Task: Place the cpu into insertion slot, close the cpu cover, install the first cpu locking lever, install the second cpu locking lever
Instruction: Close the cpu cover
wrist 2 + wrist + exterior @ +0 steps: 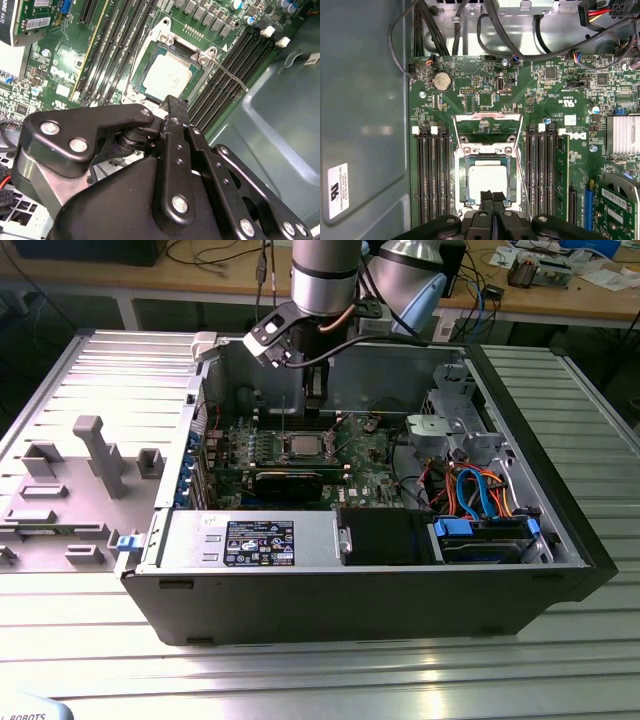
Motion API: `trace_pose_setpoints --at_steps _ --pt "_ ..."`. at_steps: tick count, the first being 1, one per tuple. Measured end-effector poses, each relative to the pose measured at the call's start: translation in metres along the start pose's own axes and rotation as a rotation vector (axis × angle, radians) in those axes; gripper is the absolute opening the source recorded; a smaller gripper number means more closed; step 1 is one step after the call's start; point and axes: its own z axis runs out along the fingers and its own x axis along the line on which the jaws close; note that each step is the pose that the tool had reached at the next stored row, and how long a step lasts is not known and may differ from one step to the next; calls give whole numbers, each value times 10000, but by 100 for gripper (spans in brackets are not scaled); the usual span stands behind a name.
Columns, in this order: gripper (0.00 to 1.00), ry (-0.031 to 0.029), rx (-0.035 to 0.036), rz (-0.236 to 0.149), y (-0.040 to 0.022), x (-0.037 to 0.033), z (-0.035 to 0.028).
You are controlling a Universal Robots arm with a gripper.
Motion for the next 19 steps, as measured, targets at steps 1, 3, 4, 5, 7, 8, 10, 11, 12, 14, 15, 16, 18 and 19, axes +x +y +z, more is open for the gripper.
trace_pose_setpoints --at_steps 1,3,4,5,7,8,10,11,12,14,15,16,18,19 --pt "11 1 -1 0 0 0 0" --pt "11 10 1 0 0 0 -1" --pt "11 18 2 0 0 0 -1" --pt "11 19 1 0 0 0 -1" --pt "11 21 1 0 0 0 -1" --pt "11 22 1 0 0 0 -1" --pt "11 23 1 0 0 0 -1" --pt "11 24 1 0 0 0 -1" --pt "11 24 1 0 0 0 -1" --pt "11 24 2 -2 9 -1 -1" --pt "11 23 2 0 16 -1 -2" --pt "11 23 2 -1 34 0 -2" --pt "11 23 2 0 57 0 -2" --pt "11 24 1 -1 75 0 -2"
